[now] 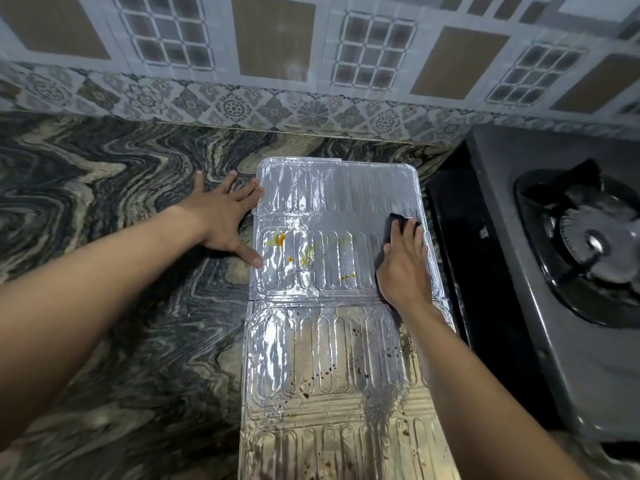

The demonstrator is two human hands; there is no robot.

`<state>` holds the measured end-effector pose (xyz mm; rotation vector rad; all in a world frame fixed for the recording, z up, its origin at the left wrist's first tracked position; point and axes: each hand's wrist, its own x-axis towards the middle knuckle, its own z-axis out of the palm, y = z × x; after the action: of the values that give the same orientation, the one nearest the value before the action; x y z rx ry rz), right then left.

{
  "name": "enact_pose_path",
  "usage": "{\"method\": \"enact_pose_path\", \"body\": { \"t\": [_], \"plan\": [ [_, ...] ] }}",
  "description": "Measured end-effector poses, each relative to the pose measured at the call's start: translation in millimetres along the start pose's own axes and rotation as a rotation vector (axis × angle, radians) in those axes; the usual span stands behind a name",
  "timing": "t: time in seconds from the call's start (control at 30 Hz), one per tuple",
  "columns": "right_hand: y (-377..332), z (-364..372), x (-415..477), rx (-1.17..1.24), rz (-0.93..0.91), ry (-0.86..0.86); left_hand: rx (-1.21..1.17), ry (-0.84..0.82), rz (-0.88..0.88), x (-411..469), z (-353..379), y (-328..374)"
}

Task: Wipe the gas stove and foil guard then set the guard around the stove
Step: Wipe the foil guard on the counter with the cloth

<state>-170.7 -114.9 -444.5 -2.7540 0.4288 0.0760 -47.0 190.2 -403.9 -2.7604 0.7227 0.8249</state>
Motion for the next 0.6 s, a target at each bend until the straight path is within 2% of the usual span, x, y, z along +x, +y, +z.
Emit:
{"method": "enact_pose_path", "body": {
  "t": [0.23, 0.6],
  "plan": [
    [-15, 2, -10, 0.011, -0.006, -0.004, -0.004, -0.004, -0.002, 1, 0, -1],
    [-88, 23, -2, -0.100, -0.626, -0.208, -0.029, -0.003, 0.018, -1, 0, -4]
  ]
}}
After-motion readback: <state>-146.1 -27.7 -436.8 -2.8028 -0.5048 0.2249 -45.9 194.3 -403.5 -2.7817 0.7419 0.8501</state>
